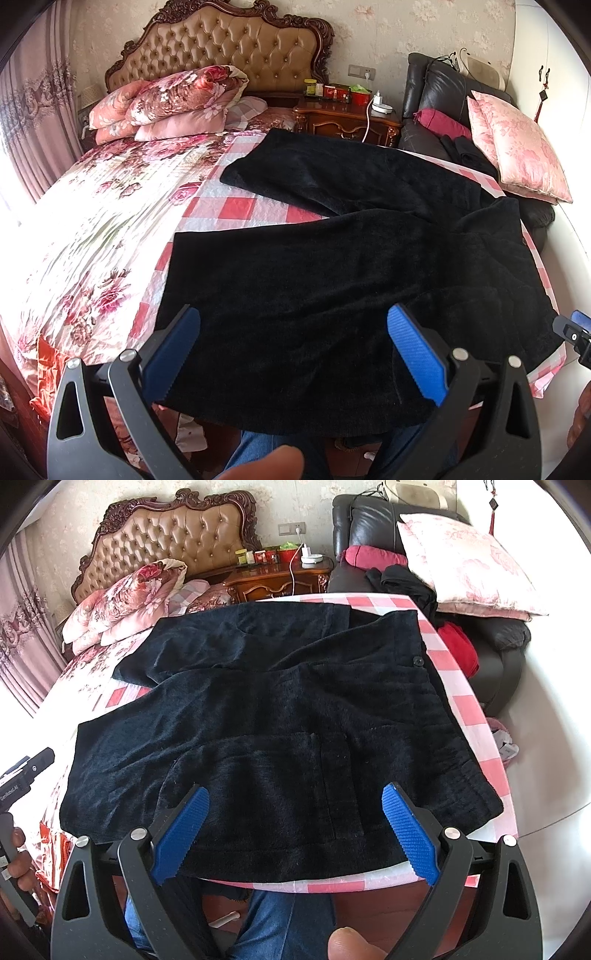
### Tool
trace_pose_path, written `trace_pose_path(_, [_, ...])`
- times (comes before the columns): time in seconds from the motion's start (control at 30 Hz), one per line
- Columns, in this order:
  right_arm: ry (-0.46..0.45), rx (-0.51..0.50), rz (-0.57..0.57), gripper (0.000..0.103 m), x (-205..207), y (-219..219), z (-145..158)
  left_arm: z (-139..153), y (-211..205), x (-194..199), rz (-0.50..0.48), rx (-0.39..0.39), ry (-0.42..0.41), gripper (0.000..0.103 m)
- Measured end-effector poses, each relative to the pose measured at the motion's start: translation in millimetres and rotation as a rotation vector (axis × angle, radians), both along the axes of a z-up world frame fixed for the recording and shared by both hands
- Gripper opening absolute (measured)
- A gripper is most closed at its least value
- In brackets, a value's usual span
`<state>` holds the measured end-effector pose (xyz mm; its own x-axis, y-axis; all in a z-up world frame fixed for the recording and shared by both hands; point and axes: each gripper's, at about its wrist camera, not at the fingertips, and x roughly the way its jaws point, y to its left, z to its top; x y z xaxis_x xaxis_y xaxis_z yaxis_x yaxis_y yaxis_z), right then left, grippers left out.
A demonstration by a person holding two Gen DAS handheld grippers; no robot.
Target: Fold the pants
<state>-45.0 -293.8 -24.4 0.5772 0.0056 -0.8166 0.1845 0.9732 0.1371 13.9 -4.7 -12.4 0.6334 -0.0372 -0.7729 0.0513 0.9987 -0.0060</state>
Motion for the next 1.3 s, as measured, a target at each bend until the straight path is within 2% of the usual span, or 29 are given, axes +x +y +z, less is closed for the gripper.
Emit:
trace_pose_path(0.13, [0.021, 0.055, -0.004, 0.092, 17, -13, -11, -8, 9, 29, -0.041, -0.045, 0.019, 0.102])
trace_pose_path(0.2, [0.014, 0.09, -0.01, 0.092, 32, -35, -12, -13, 16, 50, -0.074, -0.078, 0.032, 0.102])
trace_pose_path(0.33, [0.021, 0.096, -0.053, 0.092, 72, -79, -18, -23, 35, 111, -0.144, -0.123, 0.059, 0.102])
trace_pose_path(0.47, [0.066, 0.07, -0.046, 0.092, 129, -119, -25, -37, 64, 201, -0.196, -0.185, 0.126, 0.102])
trace_pose_path(0.57, [0.11, 0.054, -0.072, 0.092, 183, -157, -35, -47, 83, 271, -0.224, -0.187, 0.141, 0.101])
trace_pose_path(0.67, [0.165, 0.059, -0.09, 0.092, 228, -187, -49, -55, 96, 347, -0.259, -0.15, 0.143, 0.094])
trace_pose_path(0.7, [0.176, 0.07, -0.092, 0.092, 243, -198, -54, -56, 99, 364, -0.266, -0.152, 0.148, 0.087])
trace_pose_path(0.87, [0.199, 0.113, -0.089, 0.092, 295, -233, -68, -74, 108, 484, -0.292, -0.226, 0.202, 0.084])
trace_pose_path(0.9, [0.198, 0.118, -0.092, 0.092, 304, -241, -70, -80, 107, 506, -0.3, -0.238, 0.214, 0.081])
trace_pose_path(0.97, [0.204, 0.122, -0.079, 0.093, 314, -246, -73, -89, 105, 539, -0.309, -0.249, 0.23, 0.074])
trace_pose_path(1.17, [0.231, 0.14, -0.011, 0.093, 337, -255, -82, -110, 93, 590, -0.368, -0.289, 0.266, 0.074])
trace_pose_path(1.2, [0.239, 0.15, 0.0, 0.093, 340, -256, -84, -113, 91, 592, -0.384, -0.284, 0.272, 0.071])
trace_pose_path(1.23, [0.246, 0.151, 0.004, 0.093, 343, -257, -86, -118, 87, 594, -0.399, -0.273, 0.291, 0.056])
trace_pose_path(1.27, [0.251, 0.154, 0.006, 0.093, 344, -258, -88, -120, 85, 596, -0.406, -0.261, 0.286, 0.053])
trace_pose_path(1.3, [0.254, 0.166, 0.012, 0.091, 345, -259, -90, -119, 83, 596, -0.426, -0.283, 0.293, 0.032])
